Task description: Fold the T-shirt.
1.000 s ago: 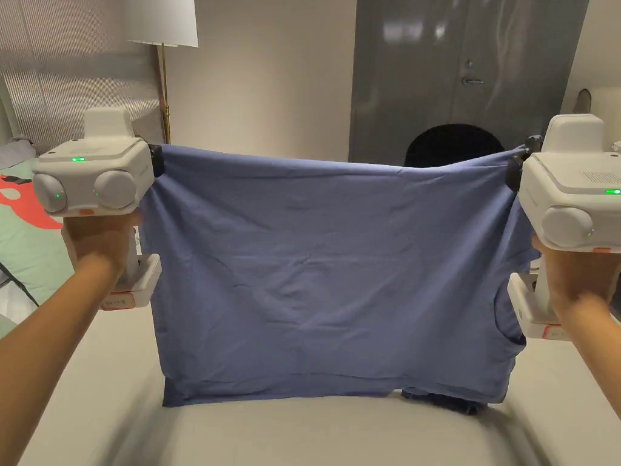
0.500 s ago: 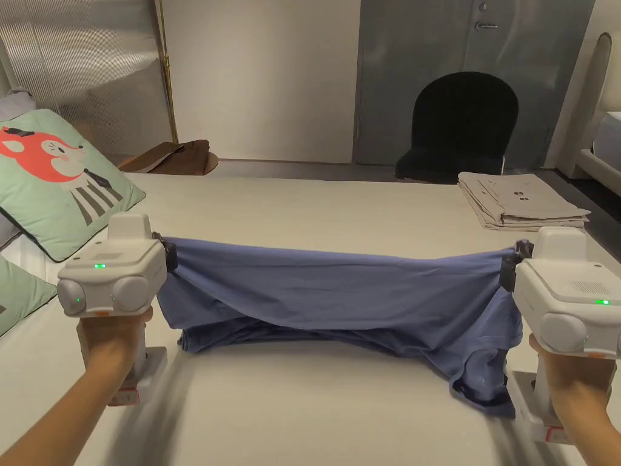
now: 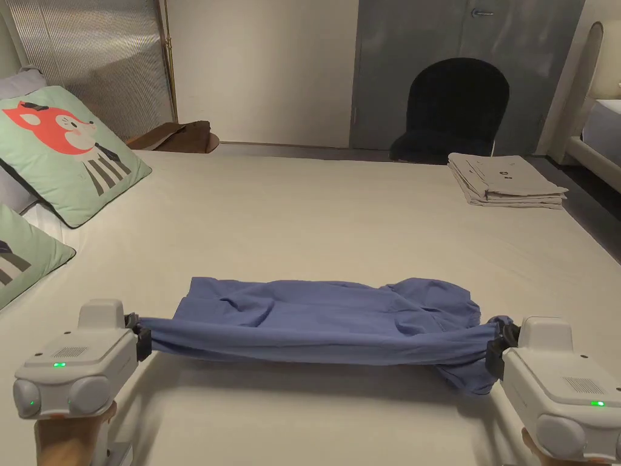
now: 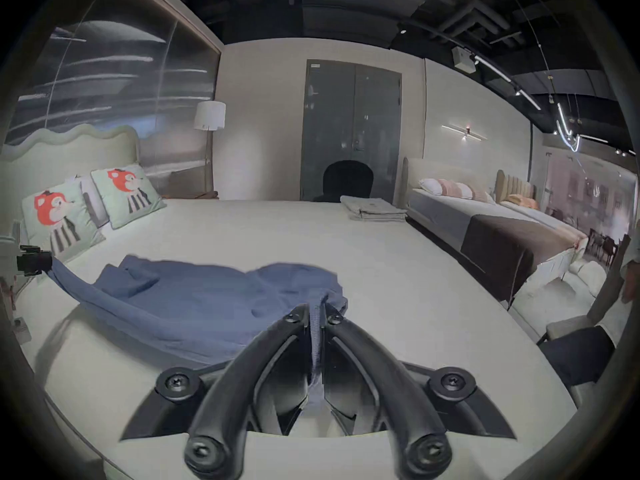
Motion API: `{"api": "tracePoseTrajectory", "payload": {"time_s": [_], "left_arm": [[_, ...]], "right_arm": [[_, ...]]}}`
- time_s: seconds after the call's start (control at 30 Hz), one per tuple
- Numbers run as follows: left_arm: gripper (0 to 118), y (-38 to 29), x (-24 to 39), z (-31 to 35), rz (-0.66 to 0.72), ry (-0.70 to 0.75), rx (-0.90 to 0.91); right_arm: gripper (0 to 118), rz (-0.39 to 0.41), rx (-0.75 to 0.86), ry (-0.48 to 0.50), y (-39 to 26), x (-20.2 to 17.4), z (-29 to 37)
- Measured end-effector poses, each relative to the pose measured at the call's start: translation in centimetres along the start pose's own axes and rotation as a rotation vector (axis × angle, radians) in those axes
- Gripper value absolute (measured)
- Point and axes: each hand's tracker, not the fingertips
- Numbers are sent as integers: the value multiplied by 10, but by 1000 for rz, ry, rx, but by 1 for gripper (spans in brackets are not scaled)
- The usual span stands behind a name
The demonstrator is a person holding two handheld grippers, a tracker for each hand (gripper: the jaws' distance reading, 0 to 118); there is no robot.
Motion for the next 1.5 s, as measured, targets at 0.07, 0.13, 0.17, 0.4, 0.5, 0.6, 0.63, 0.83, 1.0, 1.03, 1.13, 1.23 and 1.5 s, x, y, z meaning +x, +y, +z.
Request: {"api": "tracePoseTrajectory", "payload": {"time_s": [0.07, 0.13, 0.17, 0.4, 0.5, 0.6, 0.63, 0.83, 1.0, 1.03, 1.13, 1.23, 1.5], "left_arm": [[3, -18, -6, 18, 4, 9, -33], [3, -33, -12, 36, 18, 6, -57], [3, -40, -14, 44, 21, 5, -59], [3, -81, -32, 90, 8, -5, -183], [3, -96, -36, 100, -18, -12, -227], [3, -112, -39, 104, -6, -17, -288], [3, -117, -41, 105, -1, -18, -301], [3, -141, -47, 94, -6, -20, -397], [8, -135, -48, 88, 0, -17, -425], [21, -133, -48, 87, 4, -15, -432], [90, -120, -38, 94, 25, -6, -439], [110, -98, -29, 104, 83, -49, -333], [110, -10, 13, 141, 77, -123, 69]], "right_arm": [[4, 9, -10, 10, -14, 1, 22], [4, 6, -19, 17, -26, 3, 42], [4, 5, -25, 19, -31, 3, 50], [4, -60, -133, 27, -65, 14, 101], [4, -88, -197, 29, -81, 20, 114], [4, -125, -271, 20, -101, 24, 122], [4, -138, -304, 20, -109, 27, 122], [4, -174, -451, 22, -142, 31, 116], [5, -154, -475, 28, -139, 28, 114], [7, -146, -485, 26, -135, 27, 113], [31, -119, -479, 10, -120, 20, 116], [59, -60, -377, -22, -92, 11, 119], [91, -122, -31, -2, -4, -9, 142]]}}
